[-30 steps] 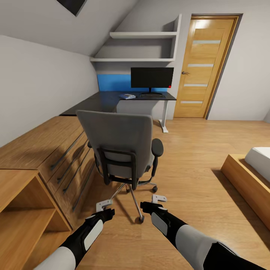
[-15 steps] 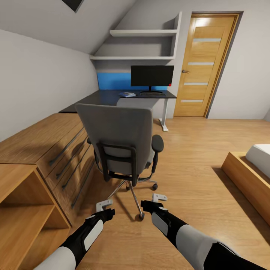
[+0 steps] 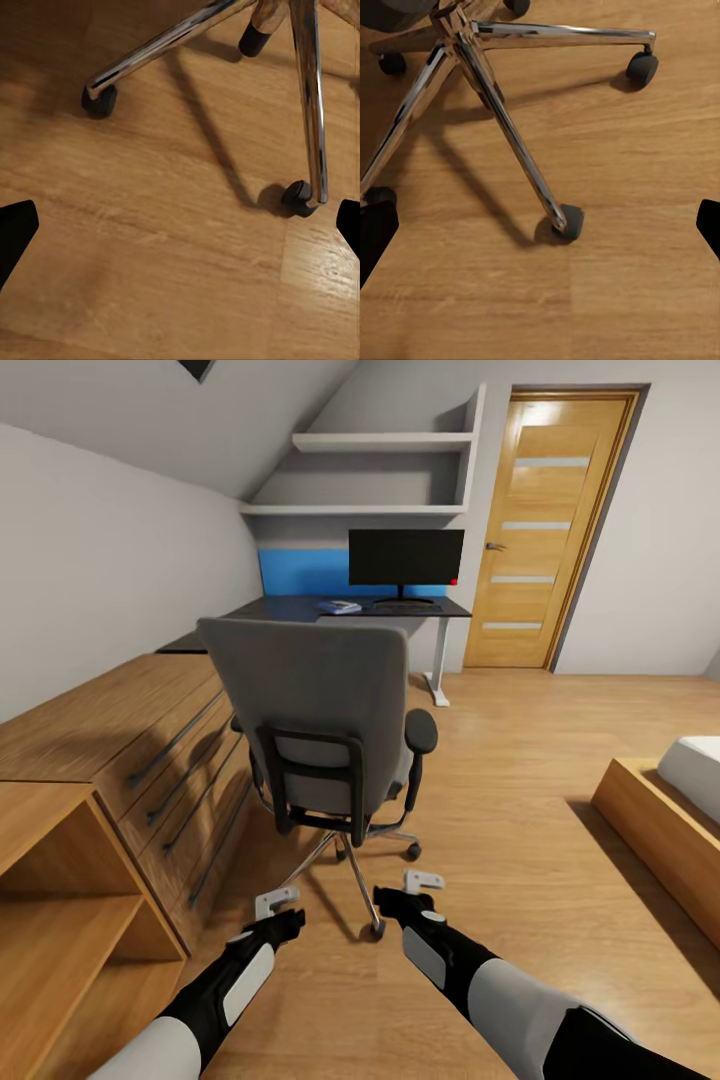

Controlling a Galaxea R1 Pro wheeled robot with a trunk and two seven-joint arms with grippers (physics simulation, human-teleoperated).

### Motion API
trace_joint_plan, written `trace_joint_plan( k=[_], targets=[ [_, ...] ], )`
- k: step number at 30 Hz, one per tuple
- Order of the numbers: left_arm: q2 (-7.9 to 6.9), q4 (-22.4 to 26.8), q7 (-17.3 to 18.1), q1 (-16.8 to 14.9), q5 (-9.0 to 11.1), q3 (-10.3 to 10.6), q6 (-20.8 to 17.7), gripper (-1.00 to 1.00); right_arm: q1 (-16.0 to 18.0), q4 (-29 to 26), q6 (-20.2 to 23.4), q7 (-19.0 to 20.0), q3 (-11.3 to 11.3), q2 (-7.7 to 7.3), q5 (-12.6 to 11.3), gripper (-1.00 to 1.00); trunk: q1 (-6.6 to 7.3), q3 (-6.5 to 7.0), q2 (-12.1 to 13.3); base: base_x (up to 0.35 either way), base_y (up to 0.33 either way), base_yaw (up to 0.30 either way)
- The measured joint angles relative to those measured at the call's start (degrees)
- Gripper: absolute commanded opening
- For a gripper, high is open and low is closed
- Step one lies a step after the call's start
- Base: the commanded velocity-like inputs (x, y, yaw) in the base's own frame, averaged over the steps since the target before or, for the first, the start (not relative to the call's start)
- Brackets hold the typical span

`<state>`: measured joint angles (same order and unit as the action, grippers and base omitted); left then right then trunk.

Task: In the bedroom, organize the workspace by keeping the computer under the desk, ensuring the monitor is on the desk, placing the keyboard on the desk next to the monitor, placing the mouse on the desk next to the keyboard, moving the folder from the swivel chair onto the desk next to the mouse, stacking the notebook on top of the folder with the pen on top of the notebook, and positioning the swivel chair next to the desk.

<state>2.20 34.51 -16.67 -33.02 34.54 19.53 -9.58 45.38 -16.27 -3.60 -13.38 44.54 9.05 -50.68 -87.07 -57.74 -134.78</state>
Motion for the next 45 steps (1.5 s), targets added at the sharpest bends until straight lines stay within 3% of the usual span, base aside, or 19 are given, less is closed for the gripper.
trace_joint_plan(
  k=[4, 9, 13, 19, 22, 28, 29, 35, 45],
  targets=[
    [-0.01, 2.7, 0.1, 0.0, 0.1, 0.0, 2.6, 1.00, 0.0, -2.3, 0.1, -0.3, 0.2, 0.00, 1.3, 1.00, -0.88, -0.72, -1.6, 0.000, 0.000, 0.000],
    [-0.04, 4.4, 0.1, 0.0, 0.2, -0.1, 1.9, 1.00, 0.0, -4.4, 0.5, -0.7, 0.2, 0.13, 2.2, 1.00, -1.98, -1.62, -3.6, 0.000, 0.000, 0.000],
    [-0.98, 5.6, 0.1, 0.0, 0.2, -1.2, -3.0, 1.00, 0.1, -6.5, 2.6, -1.4, -0.1, 0.01, 2.8, 1.00, -2.86, -2.33, -5.2, 0.000, 0.000, 0.000],
    [-2.79, 11.2, 0.2, -0.2, 0.2, -5.0, -13.5, 1.00, 0.1, -7.6, 5.9, -1.5, -0.3, -0.06, 2.9, 1.00, -4.17, -3.41, -7.6, 0.000, 0.000, 0.000],
    [-2.81, 12.0, 0.3, -0.3, 0.3, -5.6, -15.0, 1.00, 0.1, -7.8, 6.2, -1.5, 0.0, 0.01, 3.0, 1.00, -4.65, -3.99, -8.4, 0.000, 0.000, 0.000],
    [-2.75, 10.5, 0.3, -0.3, 0.0, -5.9, -13.3, 1.00, 0.1, -8.1, 6.3, -1.4, 0.4, 0.10, 3.2, 1.00, -4.65, -4.00, -8.4, 0.000, 0.000, 0.000],
    [-2.92, 7.7, 0.5, -0.3, 0.0, -6.1, -10.2, 1.00, 0.0, -8.1, 4.3, -1.4, 2.4, 0.18, 4.4, 1.00, -4.65, -4.00, -8.4, 0.000, 0.000, 0.000],
    [-2.98, 4.5, 0.6, -0.3, -0.2, -6.1, -9.1, 1.00, 0.0, -8.2, -0.4, -1.6, 4.9, 0.18, 5.9, 1.00, -4.65, -4.00, -8.4, 0.000, 0.000, 0.000],
    [-2.93, 3.8, 0.6, -0.3, -0.2, -5.9, -8.9, 1.00, 0.0, -8.0, -1.7, -0.9, 5.5, 0.12, 6.1, 1.00, -4.64, -4.00, -8.5, 0.008, 0.000, 0.000]
  ],
)
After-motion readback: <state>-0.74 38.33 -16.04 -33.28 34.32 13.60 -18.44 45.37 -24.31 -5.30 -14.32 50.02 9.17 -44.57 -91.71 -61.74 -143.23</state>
